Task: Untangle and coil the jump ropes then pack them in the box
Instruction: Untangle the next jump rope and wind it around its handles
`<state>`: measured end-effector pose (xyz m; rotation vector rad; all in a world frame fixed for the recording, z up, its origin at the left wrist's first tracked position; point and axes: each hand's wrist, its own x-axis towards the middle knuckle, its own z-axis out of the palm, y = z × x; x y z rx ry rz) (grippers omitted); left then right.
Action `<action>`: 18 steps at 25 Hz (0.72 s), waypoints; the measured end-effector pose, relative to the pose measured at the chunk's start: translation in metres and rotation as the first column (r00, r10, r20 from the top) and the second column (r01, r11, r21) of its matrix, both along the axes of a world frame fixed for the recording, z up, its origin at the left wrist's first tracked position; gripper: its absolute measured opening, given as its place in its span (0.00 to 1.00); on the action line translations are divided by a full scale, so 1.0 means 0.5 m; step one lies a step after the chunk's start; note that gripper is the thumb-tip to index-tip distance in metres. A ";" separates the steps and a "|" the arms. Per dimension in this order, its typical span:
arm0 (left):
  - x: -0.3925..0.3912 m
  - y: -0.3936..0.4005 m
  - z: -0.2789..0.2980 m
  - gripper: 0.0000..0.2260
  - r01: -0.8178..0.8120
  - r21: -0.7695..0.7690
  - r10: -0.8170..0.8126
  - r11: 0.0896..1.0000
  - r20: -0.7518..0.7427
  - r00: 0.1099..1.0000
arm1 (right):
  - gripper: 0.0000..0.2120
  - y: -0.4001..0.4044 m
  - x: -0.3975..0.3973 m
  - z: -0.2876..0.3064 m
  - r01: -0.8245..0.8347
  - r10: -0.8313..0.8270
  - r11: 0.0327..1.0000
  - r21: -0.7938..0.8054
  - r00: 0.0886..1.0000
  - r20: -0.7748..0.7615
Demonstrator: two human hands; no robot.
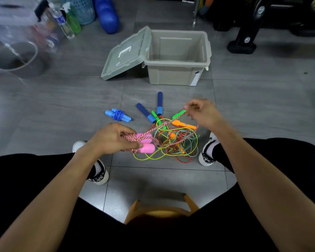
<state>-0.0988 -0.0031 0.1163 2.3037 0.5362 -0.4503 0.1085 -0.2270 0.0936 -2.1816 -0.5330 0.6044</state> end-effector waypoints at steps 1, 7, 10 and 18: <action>0.001 -0.003 0.007 0.17 0.017 -0.020 -0.017 1.000 0.009 1.000 | 0.08 -0.002 -0.007 -0.010 -0.084 0.097 0.986 -0.143 0.992 0.083; 0.002 -0.006 0.046 0.19 0.201 0.396 -0.167 0.896 -0.121 0.979 | 0.14 0.042 -0.089 -0.025 -0.440 0.426 0.890 -0.122 0.896 -0.125; 0.004 -0.014 0.060 0.17 0.245 0.391 -0.212 0.887 -0.124 0.969 | 0.19 0.065 -0.130 -0.012 -0.561 0.546 0.827 -0.036 0.817 -0.189; 0.007 0.010 0.065 0.18 0.299 0.445 -0.241 0.844 -0.184 0.953 | 0.04 0.071 -0.125 0.006 -0.513 0.518 0.856 0.073 0.843 -0.145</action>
